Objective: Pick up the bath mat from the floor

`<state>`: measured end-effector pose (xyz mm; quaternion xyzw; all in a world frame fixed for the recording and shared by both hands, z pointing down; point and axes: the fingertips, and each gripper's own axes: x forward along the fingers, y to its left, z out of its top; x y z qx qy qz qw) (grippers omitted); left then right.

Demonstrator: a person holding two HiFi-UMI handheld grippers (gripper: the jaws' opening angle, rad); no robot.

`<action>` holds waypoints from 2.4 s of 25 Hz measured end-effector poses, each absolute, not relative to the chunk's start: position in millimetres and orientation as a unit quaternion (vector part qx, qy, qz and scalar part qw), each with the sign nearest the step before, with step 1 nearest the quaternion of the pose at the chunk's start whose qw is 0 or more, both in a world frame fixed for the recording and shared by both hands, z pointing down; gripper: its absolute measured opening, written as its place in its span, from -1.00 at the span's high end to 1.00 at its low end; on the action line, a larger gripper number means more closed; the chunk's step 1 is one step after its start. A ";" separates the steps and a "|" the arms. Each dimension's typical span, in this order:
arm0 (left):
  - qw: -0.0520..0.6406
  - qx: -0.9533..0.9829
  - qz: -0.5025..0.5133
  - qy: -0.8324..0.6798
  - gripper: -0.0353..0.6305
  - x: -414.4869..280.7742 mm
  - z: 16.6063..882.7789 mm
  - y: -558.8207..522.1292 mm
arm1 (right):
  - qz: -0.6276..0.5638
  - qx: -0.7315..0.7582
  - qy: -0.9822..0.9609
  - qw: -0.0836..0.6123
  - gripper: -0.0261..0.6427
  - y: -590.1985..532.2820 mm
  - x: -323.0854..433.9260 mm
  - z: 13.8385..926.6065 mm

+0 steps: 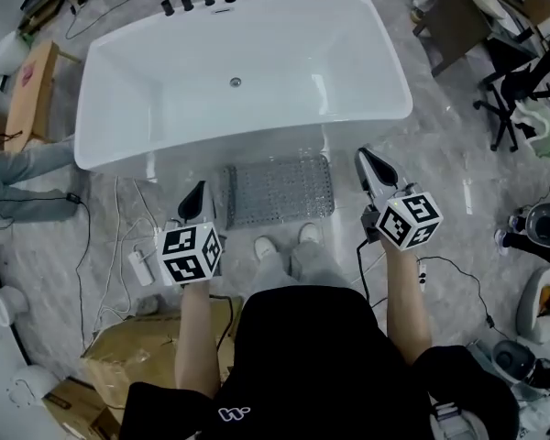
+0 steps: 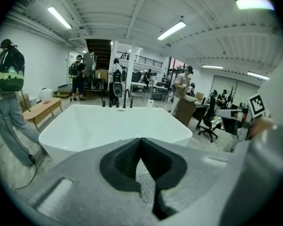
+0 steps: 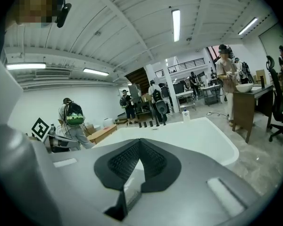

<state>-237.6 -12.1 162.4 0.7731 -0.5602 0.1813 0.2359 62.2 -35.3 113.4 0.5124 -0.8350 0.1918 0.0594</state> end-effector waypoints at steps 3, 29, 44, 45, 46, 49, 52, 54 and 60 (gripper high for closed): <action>0.246 0.773 0.195 -0.551 0.90 -235.3 176.5 -11.5 | 0.207 0.507 -0.833 0.076 0.90 -29.5 59.7 129.6; 0.368 0.735 0.286 -0.493 0.90 -219.5 426.5 -31.6 | 0.332 0.436 -0.807 0.220 0.90 -41.4 50.5 402.9; 0.426 0.696 0.356 -0.456 0.43 -213.7 626.5 -25.5 | 0.414 0.422 -0.779 0.208 0.55 -36.4 72.6 594.1; 0.428 0.693 0.364 -0.451 0.40 -214.1 640.7 -24.9 | 0.416 0.422 -0.779 0.207 0.52 -38.7 75.8 606.4; 0.431 0.690 0.371 -0.447 0.35 -214.5 654.6 -24.4 | 0.417 0.421 -0.779 0.206 0.48 -40.8 78.5 619.0; 0.439 0.683 0.381 -0.442 0.19 -215.6 693.6 -21.6 | 0.417 0.410 -0.780 0.220 0.32 -40.4 86.9 659.0; 0.459 0.680 0.374 -0.433 0.13 -213.5 732.0 -15.5 | 0.426 0.415 -0.771 0.228 0.27 -35.4 93.9 701.7; 0.469 0.678 0.372 -0.426 -0.06 -210.7 759.7 -14.5 | 0.435 0.416 -0.766 0.225 0.26 -34.1 92.2 732.0; 0.437 0.675 0.422 -0.419 -0.21 -219.5 834.1 -13.6 | 0.457 0.401 -0.750 0.261 0.11 -20.4 91.8 817.2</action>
